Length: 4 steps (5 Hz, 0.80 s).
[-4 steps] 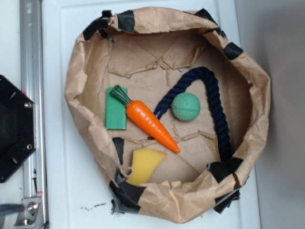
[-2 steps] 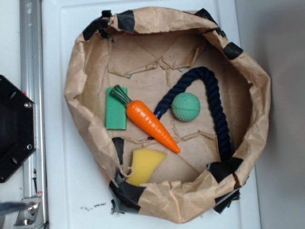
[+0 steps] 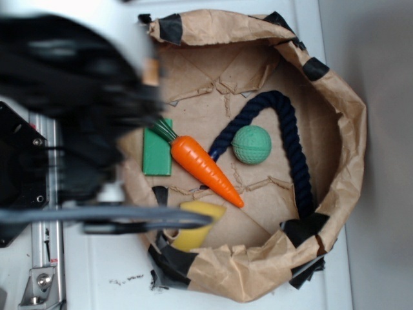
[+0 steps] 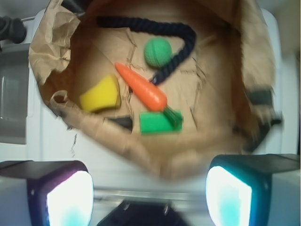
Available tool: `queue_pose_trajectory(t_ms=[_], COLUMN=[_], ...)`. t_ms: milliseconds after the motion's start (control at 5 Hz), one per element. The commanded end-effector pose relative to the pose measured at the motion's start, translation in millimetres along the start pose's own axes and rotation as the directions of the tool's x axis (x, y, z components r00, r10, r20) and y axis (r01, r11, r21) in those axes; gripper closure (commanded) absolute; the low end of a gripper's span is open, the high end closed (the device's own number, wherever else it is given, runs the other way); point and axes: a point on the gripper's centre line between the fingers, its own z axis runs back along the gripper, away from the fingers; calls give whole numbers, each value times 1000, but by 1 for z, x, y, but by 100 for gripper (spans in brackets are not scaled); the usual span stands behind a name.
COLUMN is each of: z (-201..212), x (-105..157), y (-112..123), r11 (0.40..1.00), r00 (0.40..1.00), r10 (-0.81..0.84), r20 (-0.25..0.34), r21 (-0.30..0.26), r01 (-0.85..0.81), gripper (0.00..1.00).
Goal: Grab the green ball.
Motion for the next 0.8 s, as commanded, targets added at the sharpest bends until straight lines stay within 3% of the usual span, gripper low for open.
queue_pose_trajectory(t_ms=[0,200,400,600], z=[-66,-98,-110,-121], x=[53,76,99,112], y=[12,6,-2,5], r11=[999,982,971,974], r00=[986,966,951,960], r10=[-46,-185,-238,-223], r20=[158,181,196,167], r21=[30,60,54,71], r01=[42,177,232,214], gripper=[0,0,0,0])
